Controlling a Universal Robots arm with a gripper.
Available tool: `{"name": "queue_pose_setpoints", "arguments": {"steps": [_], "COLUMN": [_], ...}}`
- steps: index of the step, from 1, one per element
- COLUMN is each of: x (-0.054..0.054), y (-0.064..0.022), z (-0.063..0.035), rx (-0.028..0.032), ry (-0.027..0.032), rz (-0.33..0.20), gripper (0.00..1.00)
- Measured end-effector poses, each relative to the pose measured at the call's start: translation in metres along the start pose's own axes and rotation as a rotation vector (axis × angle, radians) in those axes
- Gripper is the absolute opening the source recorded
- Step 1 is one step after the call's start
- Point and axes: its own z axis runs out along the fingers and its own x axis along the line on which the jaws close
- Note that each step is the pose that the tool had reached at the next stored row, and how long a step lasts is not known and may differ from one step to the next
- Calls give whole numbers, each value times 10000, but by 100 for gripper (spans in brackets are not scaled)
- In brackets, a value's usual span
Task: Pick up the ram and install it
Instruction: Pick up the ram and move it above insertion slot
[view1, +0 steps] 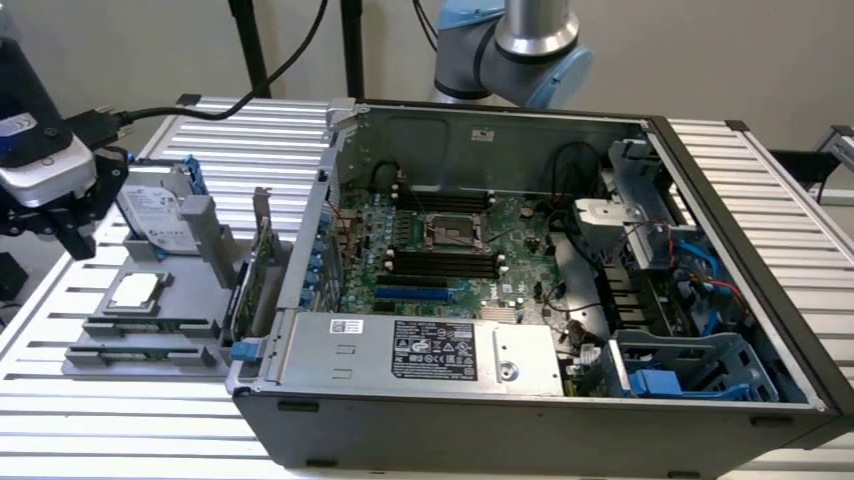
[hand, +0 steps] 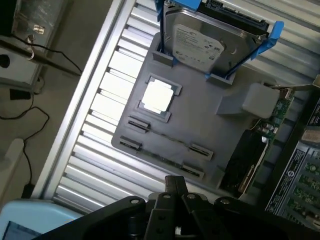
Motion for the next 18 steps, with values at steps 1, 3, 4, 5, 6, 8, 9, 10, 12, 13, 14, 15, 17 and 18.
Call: {"name": "queue_pose_setpoints", "arguments": {"steps": [1, 3, 4, 5, 6, 8, 9, 10, 12, 13, 14, 15, 17, 18], "x": [0, -1, -1, -1, -2, -2, -2, -2, -3, -3, -3, -3, -4, -4], "y": [0, -1, -1, -2, -2, -3, -3, -3, -4, -4, -4, -4, -5, -5], "z": [9, 27, 36, 44, 52, 67, 74, 81, 94, 101, 106, 112, 121, 125], "rx": [5, 15, 19, 25, 29, 39, 44, 49, 59, 63, 68, 73, 83, 88], "ry": [7, 21, 28, 36, 43, 58, 65, 72, 87, 94, 102, 108, 122, 130], "rz": [-181, -540, -725, -909, -1090, -1449, -1628, -1807, -2183, -2363, -2543, -2722, -3081, -3267], "gripper": [11, 11, 11, 11, 11, 11, 11, 11, 11, 11, 11, 11, 11, 11]}}
